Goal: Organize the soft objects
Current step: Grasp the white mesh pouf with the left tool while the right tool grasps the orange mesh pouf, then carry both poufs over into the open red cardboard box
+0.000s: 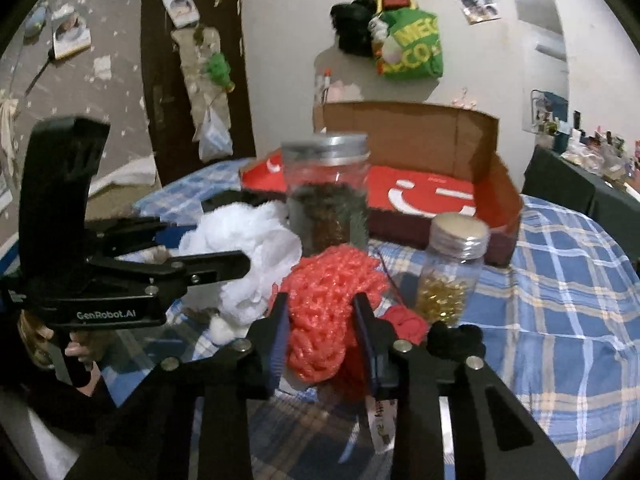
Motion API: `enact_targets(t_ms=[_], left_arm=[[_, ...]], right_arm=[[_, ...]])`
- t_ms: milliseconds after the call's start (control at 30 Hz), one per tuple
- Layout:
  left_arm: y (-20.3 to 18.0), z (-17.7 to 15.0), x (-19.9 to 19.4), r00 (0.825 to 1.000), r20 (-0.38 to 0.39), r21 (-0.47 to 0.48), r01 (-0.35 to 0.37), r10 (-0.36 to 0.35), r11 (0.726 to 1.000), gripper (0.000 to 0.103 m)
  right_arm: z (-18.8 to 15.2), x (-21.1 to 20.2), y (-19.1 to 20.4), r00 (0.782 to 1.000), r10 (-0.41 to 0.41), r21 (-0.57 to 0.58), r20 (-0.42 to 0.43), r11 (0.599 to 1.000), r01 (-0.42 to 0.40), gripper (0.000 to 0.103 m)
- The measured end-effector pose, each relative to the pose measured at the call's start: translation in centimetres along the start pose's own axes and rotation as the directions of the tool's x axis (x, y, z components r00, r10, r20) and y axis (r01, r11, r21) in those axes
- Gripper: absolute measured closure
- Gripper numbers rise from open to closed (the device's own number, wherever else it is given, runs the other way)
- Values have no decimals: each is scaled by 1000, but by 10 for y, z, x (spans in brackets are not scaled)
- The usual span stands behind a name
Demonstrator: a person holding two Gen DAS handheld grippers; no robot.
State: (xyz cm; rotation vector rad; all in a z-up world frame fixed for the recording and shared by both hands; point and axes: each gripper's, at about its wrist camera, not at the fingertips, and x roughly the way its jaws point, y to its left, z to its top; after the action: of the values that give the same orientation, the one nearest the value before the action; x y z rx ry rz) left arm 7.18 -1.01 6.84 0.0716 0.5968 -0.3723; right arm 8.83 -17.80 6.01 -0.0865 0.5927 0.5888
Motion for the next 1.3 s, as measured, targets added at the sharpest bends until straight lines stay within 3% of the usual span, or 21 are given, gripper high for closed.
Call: enact_targets(t_ms=[200, 733, 967, 1300], left_arm=[[4, 3, -15, 1000, 25, -14, 13, -13, 1000, 64], [28, 27, -53, 990, 128, -15, -63, 64, 998, 69], [44, 39, -56, 982, 148, -25, -111, 113, 994, 70], [61, 59, -41, 985, 134, -25, -103, 105, 994, 70]], right_arm=[[8, -24, 3, 997, -38, 0, 73, 999, 38, 73], [25, -55, -10, 981, -106, 41, 160, 994, 101, 73], [40, -61, -18, 970, -154, 38, 188, 988, 149, 73], [65, -48, -38, 962, -201, 16, 186, 979, 202, 73]])
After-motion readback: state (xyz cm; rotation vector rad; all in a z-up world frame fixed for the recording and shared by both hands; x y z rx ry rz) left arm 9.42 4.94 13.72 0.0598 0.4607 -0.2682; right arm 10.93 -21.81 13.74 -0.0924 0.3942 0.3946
